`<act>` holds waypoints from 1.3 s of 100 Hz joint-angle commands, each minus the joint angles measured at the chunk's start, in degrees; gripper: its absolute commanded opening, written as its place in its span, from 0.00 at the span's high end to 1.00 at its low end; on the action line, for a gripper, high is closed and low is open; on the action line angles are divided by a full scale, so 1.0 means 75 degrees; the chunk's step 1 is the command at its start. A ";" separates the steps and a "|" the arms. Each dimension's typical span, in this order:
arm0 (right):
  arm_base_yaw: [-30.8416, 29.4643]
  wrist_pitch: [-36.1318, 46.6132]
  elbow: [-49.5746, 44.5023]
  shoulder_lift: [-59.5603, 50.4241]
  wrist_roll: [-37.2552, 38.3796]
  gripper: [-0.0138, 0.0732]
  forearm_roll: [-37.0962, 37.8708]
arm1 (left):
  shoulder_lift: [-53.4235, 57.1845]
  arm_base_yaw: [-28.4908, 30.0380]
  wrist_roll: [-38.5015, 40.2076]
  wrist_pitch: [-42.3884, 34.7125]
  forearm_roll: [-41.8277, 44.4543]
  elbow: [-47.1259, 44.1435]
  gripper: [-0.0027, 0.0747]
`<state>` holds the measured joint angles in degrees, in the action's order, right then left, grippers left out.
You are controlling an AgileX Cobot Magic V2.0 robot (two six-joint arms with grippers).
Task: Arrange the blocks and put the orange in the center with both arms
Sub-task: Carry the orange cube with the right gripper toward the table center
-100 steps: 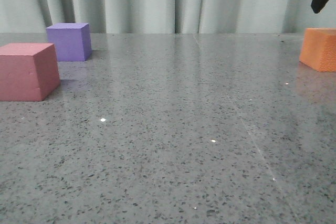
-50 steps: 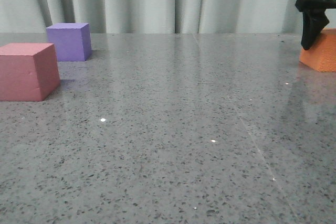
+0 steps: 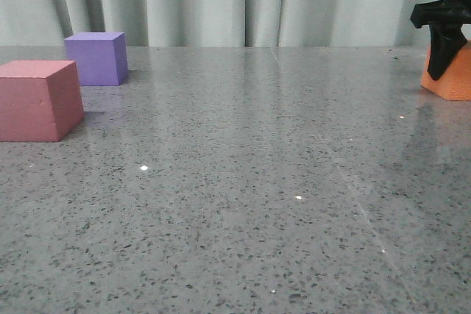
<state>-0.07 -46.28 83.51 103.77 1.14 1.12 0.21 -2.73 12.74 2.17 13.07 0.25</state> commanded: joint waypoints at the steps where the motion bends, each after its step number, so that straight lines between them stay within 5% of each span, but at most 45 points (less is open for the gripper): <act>1: -0.0035 0.0148 0.0283 -0.0356 -0.0068 0.61 -0.0031 | 0.0229 0.0003 0.0015 -0.0594 -0.0009 -0.0422 0.99; 24: 0.0177 -0.1324 0.0905 -0.0527 -0.0068 0.61 -0.0429 | 0.0229 0.0003 0.0015 -0.0594 -0.0009 -0.0422 0.99; 61: 0.2099 -0.0962 0.1554 -0.0775 0.1383 0.61 -0.0658 | 0.0229 0.0003 0.0015 -0.0594 -0.0009 -0.0422 0.99; 104: 0.4215 -0.1054 0.2890 0.0553 0.4317 0.61 0.0928 | 0.0229 0.0003 0.0015 -0.0594 -0.0009 -0.0422 0.99; 130: 0.4854 -0.1412 0.3816 0.1479 0.4789 0.61 0.1336 | 0.0229 0.0003 0.0015 -0.0594 -0.0009 -0.0422 0.99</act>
<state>35.69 -57.75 108.72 116.61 36.09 8.93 0.21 -2.73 12.74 2.17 13.07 0.25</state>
